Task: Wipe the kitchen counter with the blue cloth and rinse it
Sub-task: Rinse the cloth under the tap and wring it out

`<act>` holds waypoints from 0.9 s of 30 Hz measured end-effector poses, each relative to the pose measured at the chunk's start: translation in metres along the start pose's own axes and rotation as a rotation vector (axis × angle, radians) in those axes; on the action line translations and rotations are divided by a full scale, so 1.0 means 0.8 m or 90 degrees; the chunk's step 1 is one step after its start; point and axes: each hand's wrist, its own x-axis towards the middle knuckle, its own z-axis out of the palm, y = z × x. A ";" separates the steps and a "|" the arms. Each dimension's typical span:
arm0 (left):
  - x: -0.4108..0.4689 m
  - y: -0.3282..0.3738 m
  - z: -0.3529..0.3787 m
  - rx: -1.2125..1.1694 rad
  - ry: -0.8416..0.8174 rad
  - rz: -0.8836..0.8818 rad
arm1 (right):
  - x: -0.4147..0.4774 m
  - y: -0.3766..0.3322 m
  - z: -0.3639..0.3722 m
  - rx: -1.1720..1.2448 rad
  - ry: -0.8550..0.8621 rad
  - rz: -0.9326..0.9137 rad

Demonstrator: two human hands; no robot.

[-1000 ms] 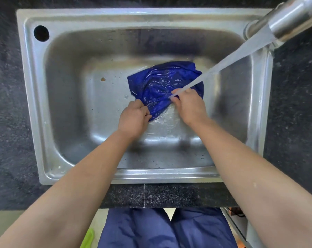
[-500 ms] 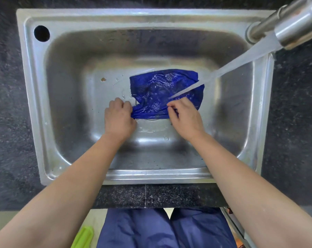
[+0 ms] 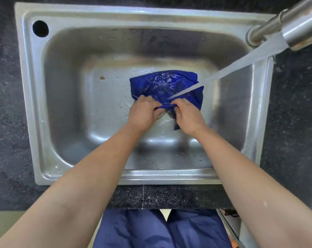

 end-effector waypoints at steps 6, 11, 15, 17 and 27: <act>0.015 0.014 -0.023 -0.170 -0.080 -0.056 | 0.009 -0.014 -0.013 0.138 0.002 0.067; 0.022 -0.006 -0.049 -0.089 -0.091 -0.002 | 0.013 -0.015 -0.027 0.011 -0.023 -0.060; 0.030 -0.003 -0.062 -0.118 -0.093 -0.006 | 0.021 -0.024 -0.038 0.067 -0.037 -0.044; 0.033 0.003 -0.063 -0.163 -0.105 -0.027 | 0.024 -0.027 -0.044 0.112 -0.043 -0.022; 0.032 0.015 -0.070 -0.316 -0.148 -0.113 | 0.019 -0.020 -0.042 0.176 0.006 0.016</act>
